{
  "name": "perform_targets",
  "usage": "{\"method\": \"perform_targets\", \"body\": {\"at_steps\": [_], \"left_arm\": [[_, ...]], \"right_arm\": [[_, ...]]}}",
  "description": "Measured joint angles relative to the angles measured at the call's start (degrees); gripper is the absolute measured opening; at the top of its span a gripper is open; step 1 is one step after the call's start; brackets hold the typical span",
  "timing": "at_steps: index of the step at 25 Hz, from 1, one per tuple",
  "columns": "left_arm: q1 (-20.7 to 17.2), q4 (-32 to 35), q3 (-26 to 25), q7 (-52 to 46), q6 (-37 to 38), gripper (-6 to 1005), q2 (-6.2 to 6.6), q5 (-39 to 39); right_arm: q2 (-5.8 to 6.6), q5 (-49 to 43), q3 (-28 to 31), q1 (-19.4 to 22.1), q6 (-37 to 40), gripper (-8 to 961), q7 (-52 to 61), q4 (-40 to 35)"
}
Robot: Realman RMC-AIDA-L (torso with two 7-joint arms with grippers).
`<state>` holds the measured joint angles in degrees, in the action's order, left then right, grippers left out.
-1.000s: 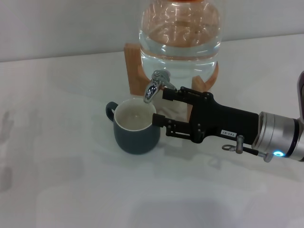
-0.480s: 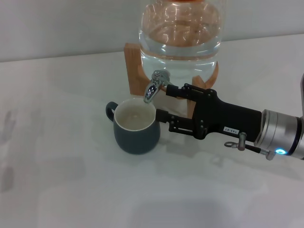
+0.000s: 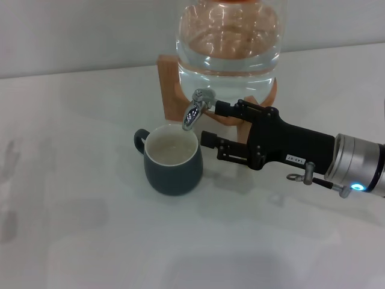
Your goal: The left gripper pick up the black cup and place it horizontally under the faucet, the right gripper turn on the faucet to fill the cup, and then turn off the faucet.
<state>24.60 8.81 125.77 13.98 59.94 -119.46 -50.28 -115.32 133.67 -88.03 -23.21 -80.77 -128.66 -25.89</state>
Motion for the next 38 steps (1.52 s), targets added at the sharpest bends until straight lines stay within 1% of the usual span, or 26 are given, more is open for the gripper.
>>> {"method": "perform_targets", "body": {"at_steps": [7,11,15,17,22,30,33,34,35,38], "left_arm": [[0.01,-0.08,0.00,0.00,0.00,885,0.02,0.00],[0.01,-0.13,0.00,0.00,0.00,885,0.02,0.00],[0.00,-0.12,0.00,0.00,0.00,885,0.03,0.00],[0.01,-0.12,-0.03,0.01,0.00,885,0.06,0.00],[0.04,-0.17,-0.25,0.08,0.00,885,0.02,-0.13],[-0.44,-0.21,-0.61,0.09,0.00,885,0.03,-1.03],[-0.52,-0.21,-0.63,0.09,0.00,885,0.13,-2.18],[-0.53,-0.21,-0.63,0.09,0.00,885,0.17,-2.67],[-0.53,-0.21,-0.63,0.09,0.00,885,0.17,-2.67],[-0.45,-0.39,-0.63,0.09,0.00,885,0.19,-3.90]], "right_arm": [[0.04,-0.24,0.94,0.02,-0.66,766,-0.12,-0.04],[0.39,-0.21,1.18,0.63,-5.49,767,-0.72,-0.05],[0.60,-0.29,4.04,2.59,-11.78,767,-0.14,-0.11],[0.57,-0.34,5.51,3.84,-12.63,767,-0.16,-0.63],[0.59,-0.35,11.12,4.50,-10.37,767,-0.77,-0.28],[1.21,-0.41,21.57,5.82,-4.04,768,-3.19,-0.13],[1.48,-0.44,24.04,6.43,-2.21,768,-3.69,-0.10],[1.40,-0.43,25.80,6.66,-0.89,768,-4.16,-0.10],[1.40,-0.43,25.80,6.66,-0.89,768,-4.16,-0.10],[0.68,-0.24,28.98,6.85,1.53,769,-6.48,0.28]]}}
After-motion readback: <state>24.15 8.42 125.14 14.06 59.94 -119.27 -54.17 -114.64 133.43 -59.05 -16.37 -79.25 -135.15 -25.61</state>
